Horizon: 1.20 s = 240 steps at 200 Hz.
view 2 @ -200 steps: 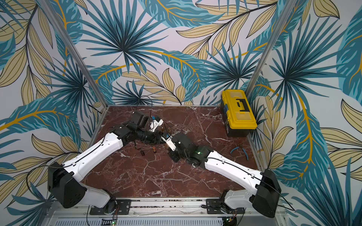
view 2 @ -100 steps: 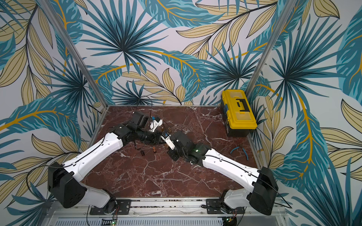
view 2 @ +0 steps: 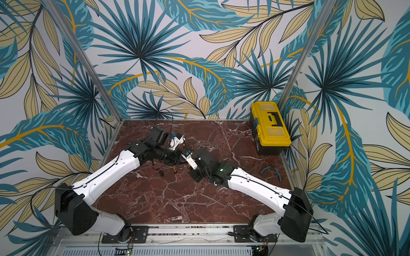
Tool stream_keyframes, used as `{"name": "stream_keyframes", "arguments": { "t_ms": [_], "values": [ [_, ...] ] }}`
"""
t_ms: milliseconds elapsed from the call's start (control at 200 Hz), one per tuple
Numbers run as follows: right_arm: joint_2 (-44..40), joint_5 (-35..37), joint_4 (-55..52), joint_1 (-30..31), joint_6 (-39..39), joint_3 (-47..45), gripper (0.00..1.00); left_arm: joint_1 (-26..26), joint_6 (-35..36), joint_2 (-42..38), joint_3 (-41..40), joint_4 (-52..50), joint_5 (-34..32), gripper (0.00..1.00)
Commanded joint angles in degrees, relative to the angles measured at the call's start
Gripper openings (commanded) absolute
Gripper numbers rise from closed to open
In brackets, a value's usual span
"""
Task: Open the lipstick cap
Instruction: Place the lipstick at the center of the board.
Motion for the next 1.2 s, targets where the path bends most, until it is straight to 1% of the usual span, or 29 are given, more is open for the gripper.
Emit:
{"name": "stream_keyframes", "arguments": {
  "t_ms": [0,265,315,371,406,446,586,751,841,1001,1197],
  "values": [
    [2.05,-1.28,1.39,0.19,-1.21,0.88,0.08,-1.48,1.84,-0.15,1.34,0.93,2.57,0.21],
    [3.16,-0.50,1.11,0.14,-1.30,1.31,0.08,-1.48,1.98,-0.62,1.20,0.67,2.55,0.16],
    [3.21,-0.32,1.07,0.11,-1.27,1.38,0.10,-1.48,2.04,-0.65,1.25,0.65,2.32,0.16],
    [3.17,0.12,0.93,0.10,-1.17,1.43,0.17,-1.48,2.10,-0.58,1.22,0.58,2.12,0.15],
    [3.07,0.65,0.93,0.11,-0.98,1.45,0.27,-1.48,2.15,-0.54,1.31,0.50,1.85,0.15],
    [3.01,1.17,0.94,0.11,-0.80,1.44,0.34,-1.39,2.17,-0.57,1.29,0.49,1.49,0.15],
    [1.95,2.06,0.87,0.16,-0.73,0.90,0.46,-0.37,2.06,-0.53,1.62,0.41,0.38,0.15],
    [0.41,2.40,0.37,0.16,-0.08,-0.68,0.47,0.93,2.15,-0.14,2.49,0.41,0.14,0.15],
    [-0.83,3.30,-0.41,0.12,0.75,-0.96,0.47,1.50,2.66,0.29,3.05,0.38,-1.70,0.15],
    [-6.54,5.31,-2.94,0.17,1.29,-2.05,0.48,1.64,5.05,3.82,5.84,-0.30,-6.50,0.15],
    [-15.21,6.66,-5.86,0.16,1.29,-2.64,0.51,-0.51,8.35,10.27,8.07,-0.56,-16.38,0.16]
  ]
}}
